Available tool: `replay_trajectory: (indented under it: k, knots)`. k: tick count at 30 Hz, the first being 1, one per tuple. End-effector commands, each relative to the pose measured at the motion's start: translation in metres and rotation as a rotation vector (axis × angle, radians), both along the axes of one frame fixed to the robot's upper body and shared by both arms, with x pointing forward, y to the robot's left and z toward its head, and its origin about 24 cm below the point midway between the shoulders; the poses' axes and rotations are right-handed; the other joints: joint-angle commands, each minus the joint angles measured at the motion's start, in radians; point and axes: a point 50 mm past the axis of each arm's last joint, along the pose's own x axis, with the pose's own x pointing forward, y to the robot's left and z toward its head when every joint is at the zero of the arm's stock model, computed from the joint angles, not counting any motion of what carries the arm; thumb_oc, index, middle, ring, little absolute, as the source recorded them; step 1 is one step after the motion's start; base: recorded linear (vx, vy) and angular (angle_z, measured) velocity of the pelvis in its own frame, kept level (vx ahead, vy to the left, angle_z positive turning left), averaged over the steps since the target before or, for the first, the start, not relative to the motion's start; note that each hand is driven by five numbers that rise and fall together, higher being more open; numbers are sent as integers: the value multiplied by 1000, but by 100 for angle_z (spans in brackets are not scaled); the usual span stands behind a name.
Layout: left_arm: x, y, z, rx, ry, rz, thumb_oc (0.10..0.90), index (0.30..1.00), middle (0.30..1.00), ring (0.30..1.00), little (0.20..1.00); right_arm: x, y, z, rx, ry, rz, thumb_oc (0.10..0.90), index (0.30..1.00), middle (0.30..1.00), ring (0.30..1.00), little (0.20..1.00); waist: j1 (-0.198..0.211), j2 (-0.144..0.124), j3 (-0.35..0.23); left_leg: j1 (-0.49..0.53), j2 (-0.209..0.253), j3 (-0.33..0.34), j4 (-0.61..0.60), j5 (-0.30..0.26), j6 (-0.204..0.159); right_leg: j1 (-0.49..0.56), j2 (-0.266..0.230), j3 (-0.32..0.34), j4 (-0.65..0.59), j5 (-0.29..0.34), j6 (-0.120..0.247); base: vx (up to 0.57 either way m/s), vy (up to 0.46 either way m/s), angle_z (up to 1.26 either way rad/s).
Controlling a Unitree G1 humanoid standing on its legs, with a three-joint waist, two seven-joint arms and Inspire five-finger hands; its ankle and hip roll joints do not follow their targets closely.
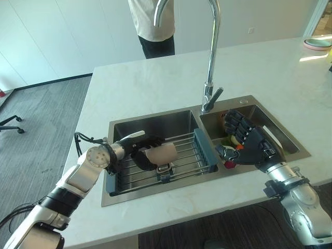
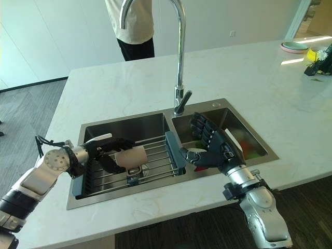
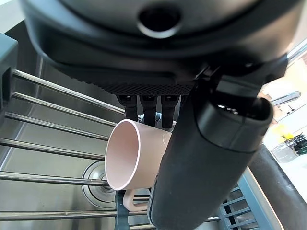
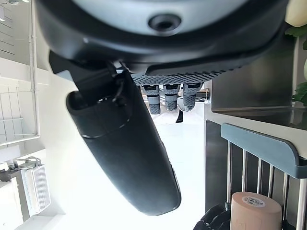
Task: Place the dishes in the dishwasher.
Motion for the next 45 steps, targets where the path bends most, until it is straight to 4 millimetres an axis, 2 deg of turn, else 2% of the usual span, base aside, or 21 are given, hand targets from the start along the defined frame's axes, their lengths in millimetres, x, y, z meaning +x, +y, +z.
replay_trajectory:
  k: [1, 20, 25, 41, 42, 43, 45]
  knots:
    - [14, -4, 38, 3, -183, -36, 800, 900, 900, 900, 900, 8, 0, 55, -50, -276, 32, 800, 900, 900, 900, 900, -9, 4, -53, 76, 46, -36, 71, -189, -38, 25, 28, -32, -13, -37, 63, 0, 0, 0]
    - [15, -3, 24, 51, -149, -8, 800, 900, 900, 900, 900, 7, 4, 51, -54, -265, 42, 800, 900, 900, 900, 900, -17, 5, -51, 77, 44, -30, 71, -188, -35, 23, 32, -24, -13, -34, 62, 2, 0, -1]
    - [16, -10, 19, 54, -132, -9, 800, 900, 900, 900, 900, 7, 4, 52, -50, -265, 47, 800, 900, 900, 900, 900, -22, 3, -49, 77, 45, -28, 71, -188, -33, 22, 33, -23, -13, -34, 61, 0, 0, 0]
    - [19, -15, -1, 47, -89, 37, 800, 900, 900, 900, 900, 7, 8, 48, -44, -255, 60, 800, 900, 900, 900, 900, -34, 3, -47, 82, 47, -19, 71, -190, -29, 21, 38, -11, -13, -35, 60, 5, -5, -3]
    - [18, -14, -3, 83, -81, 34, 560, 540, 540, 540, 540, 7, 7, 48, -45, -255, 59, 800, 900, 900, 900, 900, -35, 5, -46, 82, 47, -18, 71, -190, -29, 21, 38, -9, -13, -34, 60, 0, 0, 0]
    - [17, -11, -6, 100, -73, 35, 400, 300, 300, 300, 300, 7, 7, 48, -46, -254, 55, 800, 900, 900, 900, 900, -35, 4, -47, 83, 46, -19, 71, -190, -29, 21, 39, -9, -13, -33, 60, 0, 0, 0]
    - [17, -9, -8, 119, -69, 40, 400, 300, 300, 300, 300, 7, 6, 48, -47, -254, 54, 800, 900, 900, 900, 900, -34, 4, -45, 83, 44, -21, 71, -189, -29, 21, 39, -9, -13, -33, 60, 0, 0, 0]
